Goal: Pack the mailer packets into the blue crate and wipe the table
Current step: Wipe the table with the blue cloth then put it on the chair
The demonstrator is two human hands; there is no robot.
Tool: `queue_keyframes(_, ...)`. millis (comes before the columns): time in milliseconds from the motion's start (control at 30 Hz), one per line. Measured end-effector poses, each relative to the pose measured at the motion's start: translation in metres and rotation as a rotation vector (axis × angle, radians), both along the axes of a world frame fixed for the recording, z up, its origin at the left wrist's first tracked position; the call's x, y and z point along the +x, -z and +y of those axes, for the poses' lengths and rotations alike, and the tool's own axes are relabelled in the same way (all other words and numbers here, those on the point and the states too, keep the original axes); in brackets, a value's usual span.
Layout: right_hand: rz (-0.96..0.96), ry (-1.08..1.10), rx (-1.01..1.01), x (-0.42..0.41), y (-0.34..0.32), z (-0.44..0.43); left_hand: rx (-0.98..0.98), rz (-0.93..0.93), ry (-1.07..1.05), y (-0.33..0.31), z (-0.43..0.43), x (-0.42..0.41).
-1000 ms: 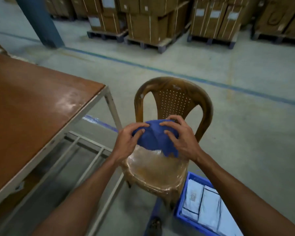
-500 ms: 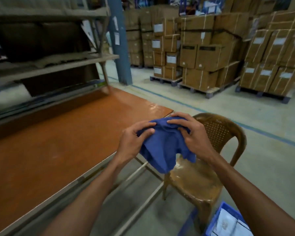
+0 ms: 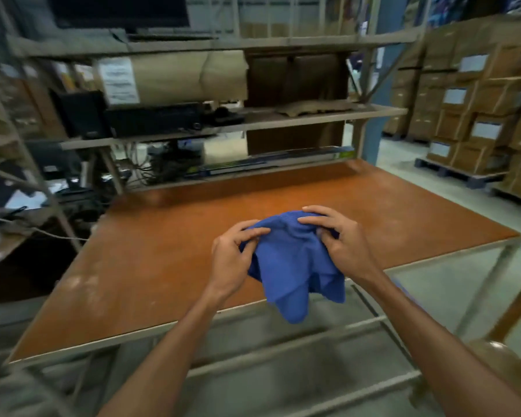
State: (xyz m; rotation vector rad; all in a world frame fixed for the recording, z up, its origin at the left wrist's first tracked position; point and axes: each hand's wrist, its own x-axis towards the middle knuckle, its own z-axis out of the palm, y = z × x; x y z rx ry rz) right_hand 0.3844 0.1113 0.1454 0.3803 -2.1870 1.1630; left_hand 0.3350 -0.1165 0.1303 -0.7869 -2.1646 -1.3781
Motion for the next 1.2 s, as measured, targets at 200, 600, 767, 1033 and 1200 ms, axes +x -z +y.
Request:
queue_keyframes(200, -0.026, -0.102, 0.082, -0.064, 0.013, -0.158, 0.003, -0.112, -0.092, 0.005, -0.153, -0.033)
queue_keyframes(600, 0.012, -0.277, 0.303, -0.200, 0.070, -0.335, -0.071, -0.265, -0.320, 0.061, -0.342, -0.122)
queue_keyframes(767, -0.051, -0.335, 0.254, -0.288, 0.098, -0.374, -0.149, -0.307, -0.383, 0.076, -0.380, -0.195)
queue_keyframes(1033, -0.423, -0.339, 0.331, -0.454, 0.121, -0.410, -0.294, -0.426, -0.467, 0.104, -0.404, -0.342)
queue_keyframes(1200, -0.572, -0.165, 0.752, -0.495, 0.150, -0.433, -0.881, -0.629, -0.456, 0.165, -0.415, -0.385)
